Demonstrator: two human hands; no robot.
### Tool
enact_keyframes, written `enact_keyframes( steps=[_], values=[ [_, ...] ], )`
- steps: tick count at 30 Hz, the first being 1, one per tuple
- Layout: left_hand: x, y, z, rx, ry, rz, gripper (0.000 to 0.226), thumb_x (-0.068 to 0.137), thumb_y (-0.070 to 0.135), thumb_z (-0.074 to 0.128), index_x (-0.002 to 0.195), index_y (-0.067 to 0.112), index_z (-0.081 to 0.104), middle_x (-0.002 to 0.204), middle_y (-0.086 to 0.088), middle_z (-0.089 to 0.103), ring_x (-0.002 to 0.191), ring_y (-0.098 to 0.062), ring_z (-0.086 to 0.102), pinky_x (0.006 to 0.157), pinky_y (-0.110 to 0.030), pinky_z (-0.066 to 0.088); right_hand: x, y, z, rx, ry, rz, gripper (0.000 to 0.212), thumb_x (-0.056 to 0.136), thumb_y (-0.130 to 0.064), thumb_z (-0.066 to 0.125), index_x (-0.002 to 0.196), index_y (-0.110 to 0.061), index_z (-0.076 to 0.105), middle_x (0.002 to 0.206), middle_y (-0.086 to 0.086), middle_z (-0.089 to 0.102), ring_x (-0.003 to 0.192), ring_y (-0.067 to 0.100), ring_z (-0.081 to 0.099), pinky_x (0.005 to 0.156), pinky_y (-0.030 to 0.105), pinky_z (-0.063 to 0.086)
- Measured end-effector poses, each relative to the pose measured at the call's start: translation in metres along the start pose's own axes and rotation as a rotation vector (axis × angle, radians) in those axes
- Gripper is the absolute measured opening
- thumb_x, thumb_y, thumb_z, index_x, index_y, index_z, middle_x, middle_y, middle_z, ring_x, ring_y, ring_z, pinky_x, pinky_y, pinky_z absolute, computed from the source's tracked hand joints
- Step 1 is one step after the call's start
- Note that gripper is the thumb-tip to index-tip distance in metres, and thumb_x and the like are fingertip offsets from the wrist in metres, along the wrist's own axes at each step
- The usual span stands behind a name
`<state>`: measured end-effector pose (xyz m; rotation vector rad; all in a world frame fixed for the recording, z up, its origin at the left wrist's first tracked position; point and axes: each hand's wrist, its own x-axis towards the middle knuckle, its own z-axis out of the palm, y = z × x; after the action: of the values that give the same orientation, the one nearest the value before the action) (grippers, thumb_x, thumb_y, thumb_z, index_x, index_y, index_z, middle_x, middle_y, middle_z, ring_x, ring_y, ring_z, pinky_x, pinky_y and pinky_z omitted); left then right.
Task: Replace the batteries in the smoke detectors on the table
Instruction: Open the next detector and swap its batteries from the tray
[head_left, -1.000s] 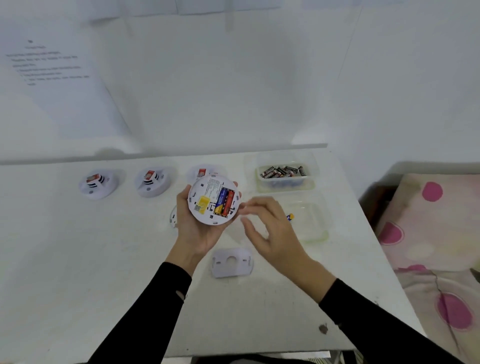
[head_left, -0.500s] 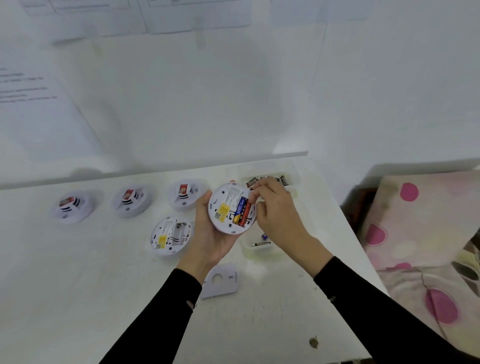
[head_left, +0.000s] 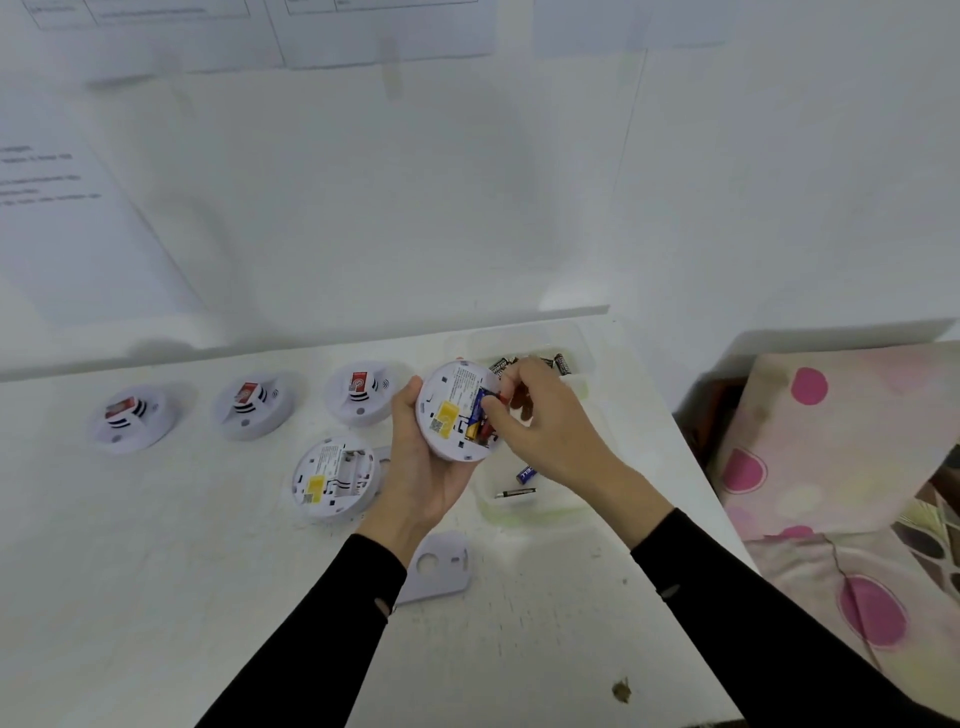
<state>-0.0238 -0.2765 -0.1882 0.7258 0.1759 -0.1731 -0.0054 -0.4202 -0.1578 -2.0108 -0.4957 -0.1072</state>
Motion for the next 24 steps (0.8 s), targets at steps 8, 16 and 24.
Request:
enact_keyframes(
  steps=[8,16,24],
  values=[
    [-0.001,0.004,-0.016,-0.120,0.089,0.051,0.051,0.095,0.051,0.042,0.103,0.015,0.077,0.111,-0.014,0.072,0.105,-0.030,0.065,0.103,-0.050,0.045,-0.008,0.039,-0.019,0.000,0.049,0.393,0.010,0.089,-0.015,0.065,0.083,-0.009,0.060,0.062,-0.011,0.065,0.067,0.013,0.060,0.063,0.020,0.045],
    [-0.002,0.006,-0.011,-0.171,0.077,0.053,0.053,0.092,0.053,0.044,0.101,0.014,0.078,0.115,-0.016,0.071,0.113,-0.033,0.060,0.104,-0.053,0.042,-0.009,0.063,-0.002,-0.421,-0.076,0.363,0.015,0.093,-0.025,0.059,0.093,-0.011,0.065,0.101,0.003,0.061,0.087,0.018,0.060,0.076,0.028,0.045],
    [-0.004,0.007,-0.003,-0.132,0.027,0.052,0.054,0.092,0.052,0.043,0.116,0.011,0.069,0.111,-0.014,0.069,0.098,-0.025,0.066,0.079,-0.041,0.058,-0.008,0.010,0.008,-0.173,-0.049,-0.306,0.045,0.086,-0.020,0.070,0.128,-0.014,0.054,0.138,0.001,0.048,0.132,0.009,0.040,0.109,0.018,0.032]
  ],
)
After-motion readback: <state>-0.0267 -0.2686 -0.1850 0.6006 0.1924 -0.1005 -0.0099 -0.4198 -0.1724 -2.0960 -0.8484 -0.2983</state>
